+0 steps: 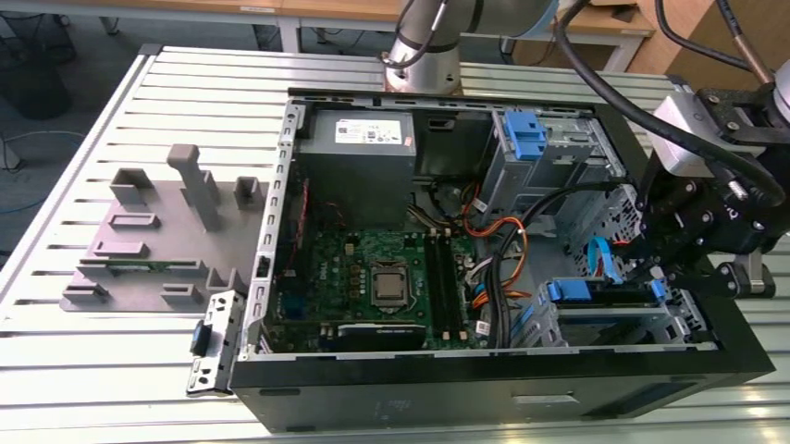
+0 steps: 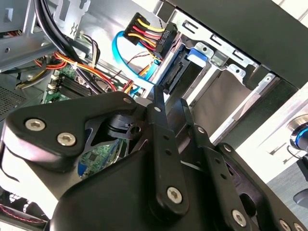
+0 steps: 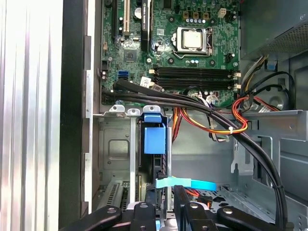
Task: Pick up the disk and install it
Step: 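Insert the second disk wire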
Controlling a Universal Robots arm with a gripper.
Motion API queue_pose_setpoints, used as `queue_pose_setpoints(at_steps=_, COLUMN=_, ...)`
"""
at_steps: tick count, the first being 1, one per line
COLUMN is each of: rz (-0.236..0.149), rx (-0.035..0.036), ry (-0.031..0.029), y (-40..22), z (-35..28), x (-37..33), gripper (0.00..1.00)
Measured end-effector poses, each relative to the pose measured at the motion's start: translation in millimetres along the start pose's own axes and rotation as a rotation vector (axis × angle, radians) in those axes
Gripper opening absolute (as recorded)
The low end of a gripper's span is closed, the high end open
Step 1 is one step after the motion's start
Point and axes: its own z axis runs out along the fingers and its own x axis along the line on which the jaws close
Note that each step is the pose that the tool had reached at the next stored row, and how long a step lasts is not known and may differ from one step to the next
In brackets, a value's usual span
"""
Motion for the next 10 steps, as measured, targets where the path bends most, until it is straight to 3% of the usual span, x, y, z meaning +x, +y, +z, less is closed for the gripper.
queue_pose_setpoints(at_steps=10, rz=0.000, rx=0.0000, ry=-0.0001, y=0.0, z=-1.5, x=-0.1, gripper=0.30)
